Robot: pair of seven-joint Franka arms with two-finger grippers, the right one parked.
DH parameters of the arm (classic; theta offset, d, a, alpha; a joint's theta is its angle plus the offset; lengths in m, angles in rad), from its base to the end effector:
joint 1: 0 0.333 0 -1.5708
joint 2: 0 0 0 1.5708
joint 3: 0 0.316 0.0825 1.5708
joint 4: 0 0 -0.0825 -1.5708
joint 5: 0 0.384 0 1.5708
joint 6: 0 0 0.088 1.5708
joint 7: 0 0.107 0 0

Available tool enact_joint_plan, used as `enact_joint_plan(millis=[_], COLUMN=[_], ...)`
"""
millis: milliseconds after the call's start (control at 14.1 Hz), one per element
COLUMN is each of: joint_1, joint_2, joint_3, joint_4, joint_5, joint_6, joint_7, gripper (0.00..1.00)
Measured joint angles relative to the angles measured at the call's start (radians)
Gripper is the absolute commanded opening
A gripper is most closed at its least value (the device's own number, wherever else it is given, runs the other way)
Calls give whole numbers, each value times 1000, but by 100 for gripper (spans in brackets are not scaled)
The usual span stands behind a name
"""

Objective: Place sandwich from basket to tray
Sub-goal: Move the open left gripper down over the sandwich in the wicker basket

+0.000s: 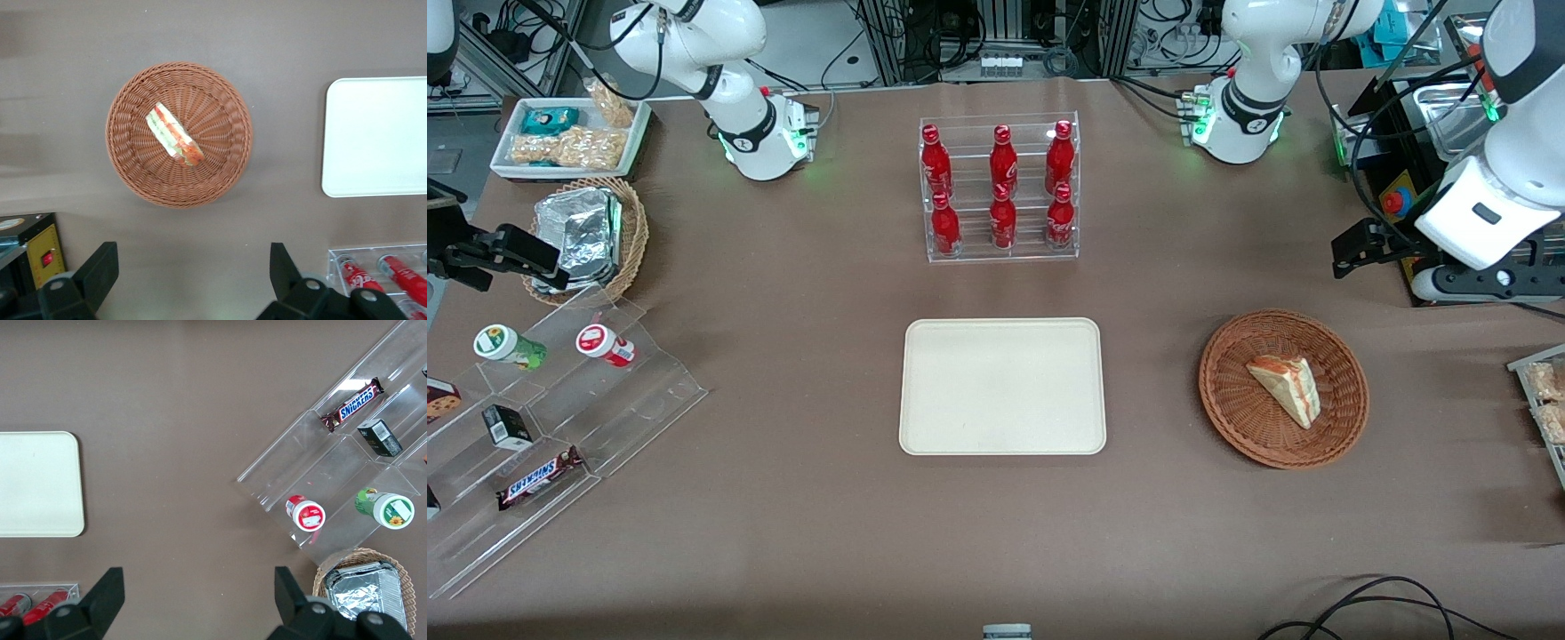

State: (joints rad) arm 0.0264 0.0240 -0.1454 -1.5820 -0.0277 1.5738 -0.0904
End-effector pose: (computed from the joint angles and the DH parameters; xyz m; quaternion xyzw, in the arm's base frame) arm 0.5570 -0.0686 0.6063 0.9997 -0.0140 -0.0175 0.0138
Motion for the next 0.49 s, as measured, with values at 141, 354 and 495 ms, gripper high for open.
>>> enact_joint_plan(millis=[141,354,495], joint_1=[-4,-7,-8], joint_2=[0,0,1], joint_3=[4,6,6], joint_4=[1,1,1], joint_5=[-2,-2,-2], joint_6=[-1,-7,-33], joint_7=[-1,-3,-3], gripper=[100,100,100])
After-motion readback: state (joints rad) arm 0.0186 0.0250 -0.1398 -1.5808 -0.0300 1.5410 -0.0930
